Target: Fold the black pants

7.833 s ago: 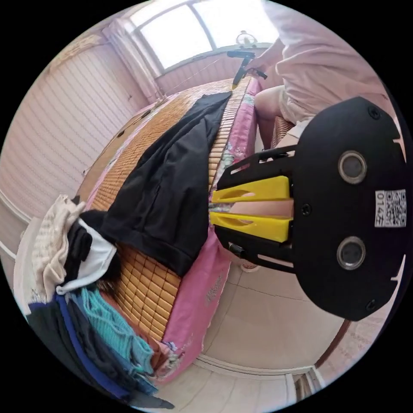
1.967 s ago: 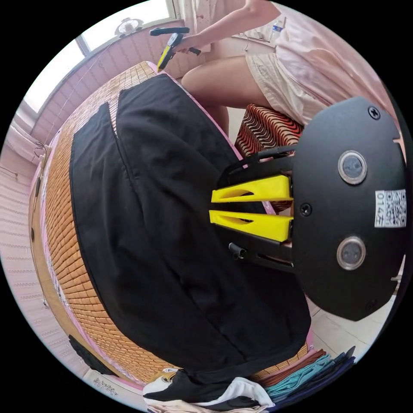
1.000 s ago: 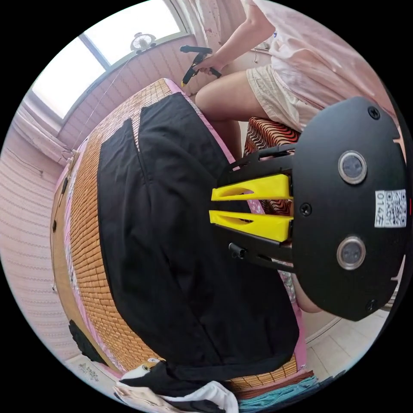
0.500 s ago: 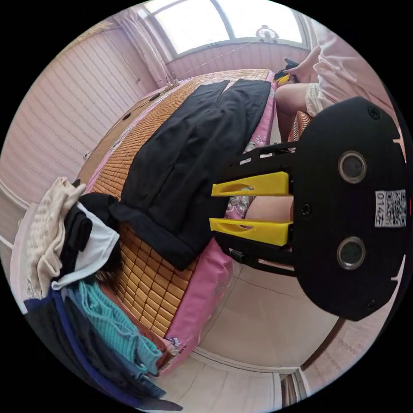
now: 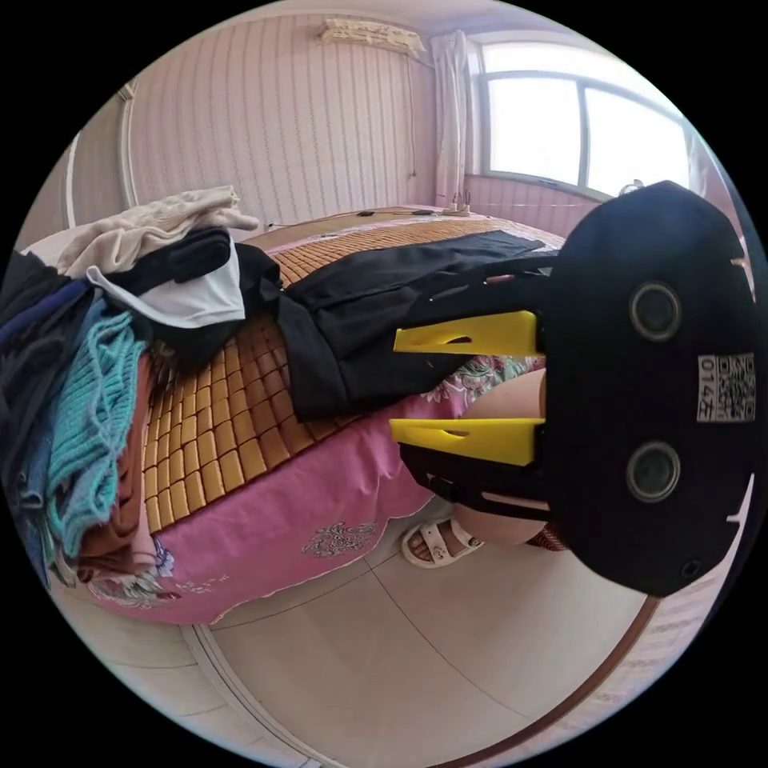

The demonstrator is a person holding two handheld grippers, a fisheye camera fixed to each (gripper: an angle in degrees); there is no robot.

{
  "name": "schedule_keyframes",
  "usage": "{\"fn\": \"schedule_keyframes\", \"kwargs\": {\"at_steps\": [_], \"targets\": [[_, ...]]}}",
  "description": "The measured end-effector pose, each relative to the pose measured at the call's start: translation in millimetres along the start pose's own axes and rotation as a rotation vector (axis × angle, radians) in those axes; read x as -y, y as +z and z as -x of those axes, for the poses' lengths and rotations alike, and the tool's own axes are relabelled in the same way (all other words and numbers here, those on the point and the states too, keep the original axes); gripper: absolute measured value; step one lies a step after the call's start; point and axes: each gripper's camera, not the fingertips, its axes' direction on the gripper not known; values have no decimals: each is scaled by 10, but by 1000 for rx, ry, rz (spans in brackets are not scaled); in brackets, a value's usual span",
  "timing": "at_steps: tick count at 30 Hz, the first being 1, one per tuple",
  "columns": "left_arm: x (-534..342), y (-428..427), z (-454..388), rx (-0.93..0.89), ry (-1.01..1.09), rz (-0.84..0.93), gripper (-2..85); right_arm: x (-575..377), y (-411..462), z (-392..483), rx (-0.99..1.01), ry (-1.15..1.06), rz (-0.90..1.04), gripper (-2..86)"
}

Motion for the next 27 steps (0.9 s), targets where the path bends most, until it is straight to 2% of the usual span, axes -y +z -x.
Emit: {"fn": "schedule_keyframes", "kwargs": {"at_steps": [6, 12, 14, 21, 27], "targets": [[140, -75, -14, -34, -47, -13, 134, -30, -156, 93, 37, -29, -16, 9], [150, -103, -160, -6, -23, 22, 9, -91, -388, 322, 67, -90, -82, 4], [114, -197, -156, 13, -59, -2, -3, -85, -462, 407, 76, -120, -86, 3], [-88, -784, -485, 1, 198, -41, -10, -111, -880, 848, 88, -326, -130, 1], [-365, -1329, -535, -25, 262, -63, -10, -164, -1078, 1245, 73, -476, -88, -2]]}}
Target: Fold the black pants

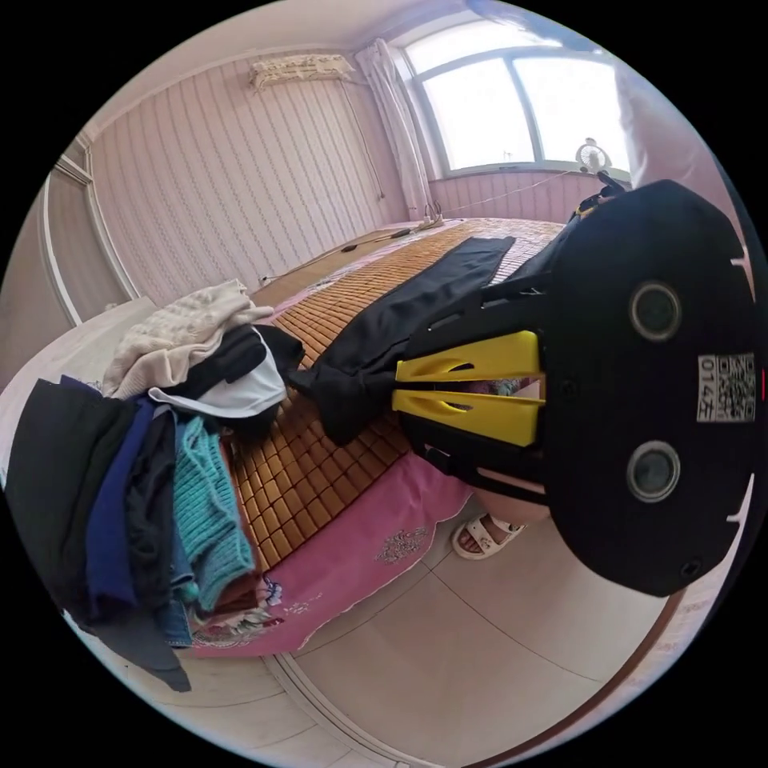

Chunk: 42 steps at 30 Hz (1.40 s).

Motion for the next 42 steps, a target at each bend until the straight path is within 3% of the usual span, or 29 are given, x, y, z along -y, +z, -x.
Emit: {"fn": "schedule_keyframes", "kwargs": {"at_steps": [7, 16, 21, 26, 31, 35, 40, 42], "targets": [[-288, -243, -115, 46, 0, -4, -10, 215, 112, 421, -7, -88, 49, 9], [304, 422, -837, 15, 94, -85, -6, 1602, 1046, 1564, -34, -308, 103, 6], [773, 1478, -1327, 141, 121, -94, 46, 2397, 1930, 1938, -90, -133, 122, 62], [715, 1900, -1380, 184, 76, -128, 68, 2257, 2357, 1839, -213, -84, 173, 134], [237, 2296, -1632, 281, 296, 70, 65, 1901, 2481, 1547, -272, -38, 165, 141], [-233, 2981, -1699, 340, 362, 248, 67, 1871, 2741, 1578, -133, 26, 207, 118], [-423, 3657, -1852, 542, 432, 385, 45, 1887, 2794, 1753, -203, -30, 289, 25], [-494, 3904, -2060, 676, 629, 503, 16, 1769, 2640, 1825, -294, -123, 273, 16]]}}
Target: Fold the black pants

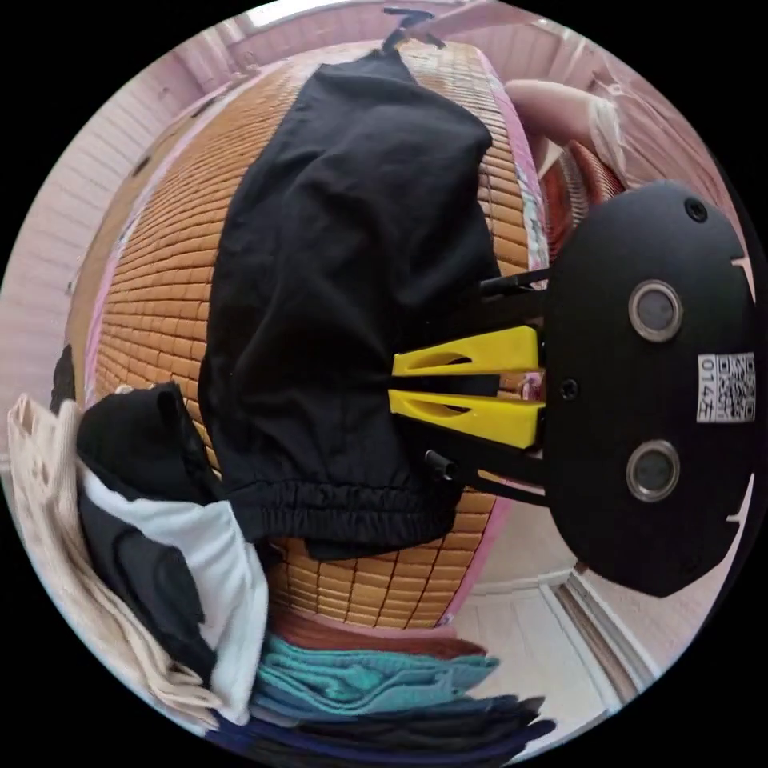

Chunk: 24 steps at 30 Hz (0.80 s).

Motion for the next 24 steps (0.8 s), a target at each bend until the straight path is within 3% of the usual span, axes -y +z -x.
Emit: {"fn": "schedule_keyframes", "kwargs": {"at_steps": [11, 17, 21, 24], "targets": [[-339, 327, -380, 10, 217, 83, -8, -1783, -438, -710, 51, 116, 45, 21], [-561, -85, -683, -3, 268, -119, 6, -2266, -805, -1042, 53, 317, -163, 48], [-587, -412, -1076, 52, 425, -251, 39, -2038, -905, -893, -124, 204, -205, 66], [-515, -530, -1428, 2, 527, -346, 47, -1802, -847, -742, -96, 81, -258, 76]]}}
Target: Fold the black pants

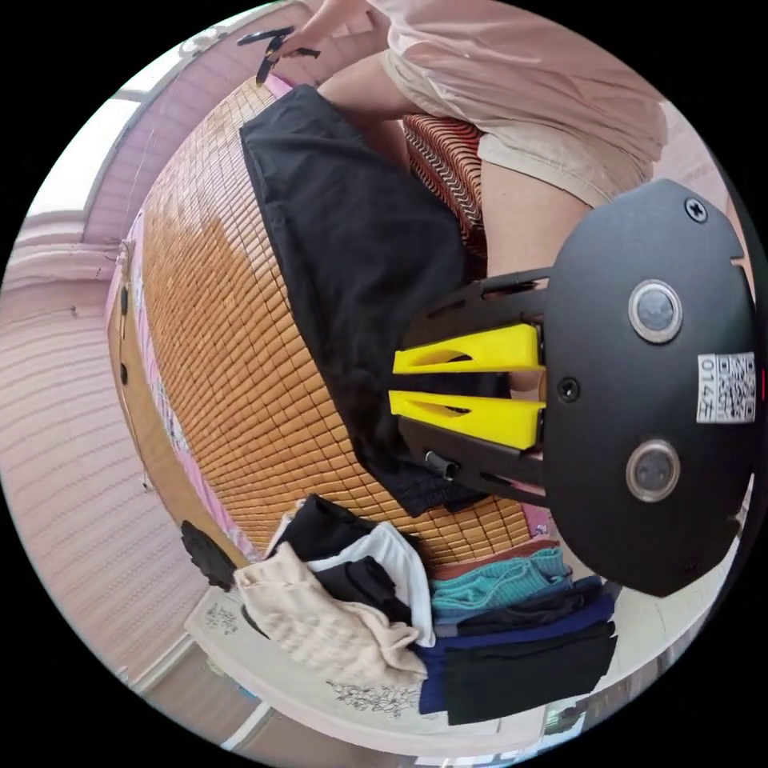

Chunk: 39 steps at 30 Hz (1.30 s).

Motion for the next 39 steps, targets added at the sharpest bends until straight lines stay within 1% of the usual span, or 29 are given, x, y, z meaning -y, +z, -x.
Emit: {"fn": "schedule_keyframes", "kwargs": {"at_steps": [2, 5, 8, 10, 11, 12, 13, 16, 18, 21, 24, 26, 27, 29, 31, 33, 34, 36, 38, 39], "targets": [[218, 86, -172, -63, 39, -39, 55, 129, 148, 71, 34, -32, 16, 87], [658, 427, -531, -157, 150, -13, 69, 299, 433, 102, 64, -43, 74, 99], [1072, 762, -906, -194, 262, -18, 66, 399, 657, 7, 34, 4, 134, 100], [1318, 952, -1101, -206, 304, -13, 69, 408, 778, -70, 33, 18, 192, 83], [1463, 1090, -1214, -212, 328, -4, 73, 397, 839, -119, 64, 18, 234, 61], [1597, 1250, -1308, -219, 344, 24, 78, 382, 818, -165, 119, 15, 218, 39], [1659, 1336, -1346, -222, 347, 44, 80, 373, 802, -190, 127, 21, 214, 27], [1909, 1727, -1442, -205, 308, 156, 79, 286, 659, -300, 144, 24, 160, 1], [2030, 1967, -1481, -194, 301, 236, 50, 182, 424, -442, 194, 83, 57, -4], [2100, 2022, -1460, -235, 286, 222, 1, 73, 148, -573, 225, 106, -39, -3], [2100, 1884, -1379, -257, 270, 185, -7, 106, -28, -652, 218, 64, -58, -1], [2075, 1691, -1276, -303, 245, 132, -8, 191, -66, -689, 207, 40, -50, -1], [2049, 1563, -1197, -327, 226, 82, -9, 264, -41, -706, 204, 26, -32, -1], [2041, 1484, -1086, -336, 190, 47, -8, 377, 97, -717, 190, 6, 22, -1], [2091, 1526, -997, -327, 142, 35, -6, 454, 336, -743, 180, 10, 104, 0], [2204, 1803, -949, -339, 78, 72, 5, 447, 601, -855, 135, 60, 213, 4], [2231, 1903, -950, -333, 63, 99, 9, 426, 611, -901, 128, 83, 222, 7], [2307, 2240, -988, -276, 41, 191, 28, 243, 445, -1118, 176, 121, 163, 20], [2326, 2399, -1048, -269, 75, 222, 35, 11, 260, -1337, 158, 157, 115, 34], [2327, 2400, -1052, -259, 91, 182, 37, -186, 155, -1506, 139, 205, 92, 48]]}}
